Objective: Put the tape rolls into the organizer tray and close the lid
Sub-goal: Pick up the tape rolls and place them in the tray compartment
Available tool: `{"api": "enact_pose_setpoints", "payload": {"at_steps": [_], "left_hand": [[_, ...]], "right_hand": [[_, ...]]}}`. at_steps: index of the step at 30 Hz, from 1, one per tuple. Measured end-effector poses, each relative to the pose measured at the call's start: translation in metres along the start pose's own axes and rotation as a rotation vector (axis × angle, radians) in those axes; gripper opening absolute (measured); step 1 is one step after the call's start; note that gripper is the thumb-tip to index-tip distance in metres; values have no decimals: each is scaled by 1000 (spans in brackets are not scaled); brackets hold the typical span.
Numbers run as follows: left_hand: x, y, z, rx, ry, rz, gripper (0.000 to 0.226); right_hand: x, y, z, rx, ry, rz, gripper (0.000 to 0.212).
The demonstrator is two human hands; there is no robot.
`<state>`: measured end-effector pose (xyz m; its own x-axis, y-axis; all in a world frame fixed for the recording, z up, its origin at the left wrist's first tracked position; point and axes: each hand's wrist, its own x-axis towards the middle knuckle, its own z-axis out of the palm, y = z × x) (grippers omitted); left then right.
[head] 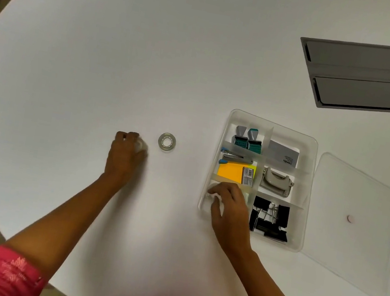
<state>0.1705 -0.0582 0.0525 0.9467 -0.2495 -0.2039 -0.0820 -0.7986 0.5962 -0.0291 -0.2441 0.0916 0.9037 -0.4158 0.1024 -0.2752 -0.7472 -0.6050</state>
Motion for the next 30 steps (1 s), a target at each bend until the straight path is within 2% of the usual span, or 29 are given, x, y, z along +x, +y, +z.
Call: {"api": "enact_pose_setpoints", "payload": {"at_steps": [4, 6, 9, 12, 15, 18, 22, 25, 27, 30], "left_hand": [[-38, 60, 18, -150, -26, 240, 46], [-62, 87, 33, -143, -110, 398, 47], [-91, 113, 60, -95, -288, 533, 49], [-106, 123, 88, 8, -417, 600, 52], [-103, 125, 106, 100, -450, 579, 52], [-97, 124, 118, 147, -459, 555, 52], [-93, 125, 125, 213, -462, 546, 55], [-93, 129, 123, 172, -464, 533, 57], [-92, 132, 113, 126, -371, 593, 47], [-75, 126, 91, 94, -122, 650, 34]], "right_hand": [[-4, 26, -12, -6, 153, 178, 23], [-7, 39, -20, 2, 231, 285, 26], [-12, 54, -31, -12, 298, 354, 27], [-17, 63, -41, -1, 299, 392, 26], [-21, 69, -46, -49, 177, 314, 23], [-23, 70, -43, -102, 54, 252, 17], [-23, 67, -36, -87, 21, 269, 14], [-21, 65, -35, -124, -25, 275, 15], [-19, 64, -36, -144, -31, 268, 12], [-17, 65, -38, -151, -37, 292, 14]]}}
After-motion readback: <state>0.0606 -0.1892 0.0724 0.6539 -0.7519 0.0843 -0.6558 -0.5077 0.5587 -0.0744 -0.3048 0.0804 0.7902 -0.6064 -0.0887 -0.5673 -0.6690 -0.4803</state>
